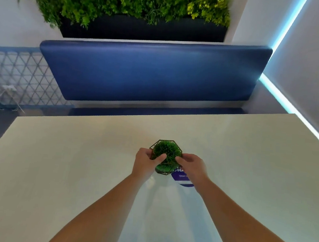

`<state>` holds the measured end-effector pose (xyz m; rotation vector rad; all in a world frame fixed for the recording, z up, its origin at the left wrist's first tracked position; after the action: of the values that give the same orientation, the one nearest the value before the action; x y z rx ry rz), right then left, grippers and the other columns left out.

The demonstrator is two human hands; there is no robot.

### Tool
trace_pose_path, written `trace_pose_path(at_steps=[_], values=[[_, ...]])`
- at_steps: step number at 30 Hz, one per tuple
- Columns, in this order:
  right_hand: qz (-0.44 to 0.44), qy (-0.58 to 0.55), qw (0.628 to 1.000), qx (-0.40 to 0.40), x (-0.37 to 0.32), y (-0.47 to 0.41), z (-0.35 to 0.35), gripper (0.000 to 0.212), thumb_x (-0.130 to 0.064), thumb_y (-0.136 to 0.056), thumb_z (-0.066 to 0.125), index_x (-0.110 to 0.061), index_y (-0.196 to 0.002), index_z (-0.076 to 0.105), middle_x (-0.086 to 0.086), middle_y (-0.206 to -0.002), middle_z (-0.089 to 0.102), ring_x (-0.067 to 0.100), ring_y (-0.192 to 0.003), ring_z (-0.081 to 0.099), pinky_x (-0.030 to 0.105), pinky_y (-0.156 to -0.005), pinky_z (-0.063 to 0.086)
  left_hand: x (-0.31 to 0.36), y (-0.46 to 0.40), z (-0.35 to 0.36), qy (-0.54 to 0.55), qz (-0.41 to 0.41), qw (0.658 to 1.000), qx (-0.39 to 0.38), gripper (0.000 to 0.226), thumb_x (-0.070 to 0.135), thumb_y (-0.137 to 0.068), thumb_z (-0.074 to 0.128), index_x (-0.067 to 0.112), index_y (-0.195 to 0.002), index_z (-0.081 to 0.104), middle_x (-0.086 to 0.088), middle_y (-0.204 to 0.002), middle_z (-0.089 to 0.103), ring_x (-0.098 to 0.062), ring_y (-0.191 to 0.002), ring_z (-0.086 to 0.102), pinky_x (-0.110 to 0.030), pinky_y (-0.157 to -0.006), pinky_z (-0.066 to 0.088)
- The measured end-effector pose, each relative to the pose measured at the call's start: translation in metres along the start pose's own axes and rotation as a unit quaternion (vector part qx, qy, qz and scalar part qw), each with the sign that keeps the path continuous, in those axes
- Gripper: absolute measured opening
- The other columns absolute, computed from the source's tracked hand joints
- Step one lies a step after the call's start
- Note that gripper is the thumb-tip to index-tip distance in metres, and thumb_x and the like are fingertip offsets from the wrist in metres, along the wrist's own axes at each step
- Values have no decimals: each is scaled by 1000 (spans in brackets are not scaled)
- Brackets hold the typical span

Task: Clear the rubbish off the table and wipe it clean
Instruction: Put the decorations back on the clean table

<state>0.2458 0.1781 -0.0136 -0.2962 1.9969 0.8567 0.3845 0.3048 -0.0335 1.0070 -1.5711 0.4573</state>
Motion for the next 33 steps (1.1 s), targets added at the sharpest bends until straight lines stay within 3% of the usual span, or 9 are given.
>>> trace_pose_path(at_steps=[3,6,9,14,19,22,25,28,33], values=[[11,-1,1000,-14,5,-1,-7,32,-34,-89,69,-21,-118,63,-3,-108,68,5,-60,64,15,-42,43,3,7,7,7,-13,1000,9,36,37,-68,87,7,-75,69,-15,-76,72,-22,-68,71,-37,-61,59],[14,-5,999,-31,7,-2,-10,34,-33,-88,70,-21,-118,62,-4,-110,67,6,-66,66,18,-44,48,4,13,8,4,-23,999,22,22,22,-76,83,12,-70,65,-1,-65,68,-10,-60,68,-18,-50,50],[27,-18,999,-40,6,0,-9,36,-35,-85,73,-24,-117,62,-6,-112,67,16,-82,68,35,-57,61,-2,11,9,-1,-20,1000,13,25,27,-76,84,6,-69,72,-8,-65,71,-19,-63,70,-22,-52,47],[2,33,999,-37,2,-4,-7,42,-38,-87,70,-20,-124,59,-5,-119,65,16,-97,63,17,-46,42,-3,11,7,-9,-14,1000,7,26,30,-75,84,7,-70,73,-6,-64,71,-13,-57,67,-20,-52,45],[-3,98,995,-5,-6,-6,-6,41,-37,-88,64,-22,-124,54,-1,-120,59,18,-97,58,24,-55,44,0,11,-1,-78,-18,997,-16,39,46,-82,72,12,-64,65,-4,-61,60,-15,-59,52,-24,-55,33],[-50,174,983,30,-22,-3,-3,43,-32,-88,59,-21,-129,51,4,-129,49,24,-120,45,32,-81,43,2,10,-14,-164,-46,985,-22,34,50,-94,55,21,-77,58,-1,-83,58,-18,-80,53,-30,-72,39],[-111,236,965,31,-48,5,11,40,-32,-91,54,-22,-131,51,6,-132,43,24,-124,35,36,-89,40,5,6,-38,-201,-60,978,-6,52,56,-96,44,15,-122,62,1,-119,63,-20,-111,58,-32,-92,43],[-168,271,948,11,-76,16,33,38,-33,-94,51,-25,-131,53,5,-136,44,23,-126,36,39,-99,39,13,10,-73,-237,-59,969,24,60,58,-97,37,15,-134,54,-1,-137,56,-20,-121,54,-31,-98,42],[-212,251,942,-72,-116,28,91,40,-41,-94,51,-31,-133,54,-1,-141,43,21,-127,41,32,-72,48,27,25,-145,-282,-70,952,92,63,62,-97,30,20,-142,46,-2,-148,45,-23,-135,42,-36,-110,31]])
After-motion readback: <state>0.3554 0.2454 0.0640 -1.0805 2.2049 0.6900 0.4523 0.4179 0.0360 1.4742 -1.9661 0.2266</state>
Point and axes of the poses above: each hand's wrist, its own y-axis away from the middle knuckle, its own z-axis out of the palm, x = y × z, the point moved 5 cm from there along -y, towards the middle knuckle
